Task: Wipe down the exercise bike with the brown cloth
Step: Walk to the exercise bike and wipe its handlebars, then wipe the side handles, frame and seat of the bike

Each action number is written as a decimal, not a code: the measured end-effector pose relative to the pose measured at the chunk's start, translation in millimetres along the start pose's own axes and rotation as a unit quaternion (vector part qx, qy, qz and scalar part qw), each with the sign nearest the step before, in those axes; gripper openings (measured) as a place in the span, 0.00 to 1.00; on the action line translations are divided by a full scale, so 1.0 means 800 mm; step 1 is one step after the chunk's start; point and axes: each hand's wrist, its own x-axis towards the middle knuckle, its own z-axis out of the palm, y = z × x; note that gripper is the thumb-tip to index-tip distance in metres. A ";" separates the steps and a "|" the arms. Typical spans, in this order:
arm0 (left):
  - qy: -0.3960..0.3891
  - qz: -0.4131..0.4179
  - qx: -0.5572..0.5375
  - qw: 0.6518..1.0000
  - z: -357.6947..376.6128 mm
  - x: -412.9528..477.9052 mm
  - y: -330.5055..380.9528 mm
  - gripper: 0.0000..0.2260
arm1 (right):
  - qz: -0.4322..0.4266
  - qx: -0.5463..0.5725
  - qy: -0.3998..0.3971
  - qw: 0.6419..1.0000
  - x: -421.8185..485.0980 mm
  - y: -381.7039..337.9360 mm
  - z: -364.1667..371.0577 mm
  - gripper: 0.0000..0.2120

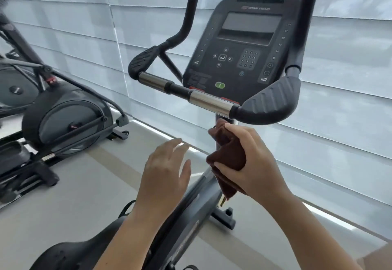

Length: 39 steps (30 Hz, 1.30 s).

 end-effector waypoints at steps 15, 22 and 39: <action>0.048 -0.195 0.143 0.969 -0.106 -0.216 0.054 0.12 | -0.002 0.134 -0.193 0.972 -0.111 -0.117 0.017 0.32; 0.057 -0.241 0.184 0.951 -0.189 -0.304 0.008 0.12 | -0.014 0.142 -0.218 0.965 -0.141 -0.218 0.064 0.32; 0.010 -0.150 0.167 0.974 -0.401 -0.389 -0.230 0.15 | 0.053 0.125 -0.193 0.972 -0.137 -0.490 0.258 0.32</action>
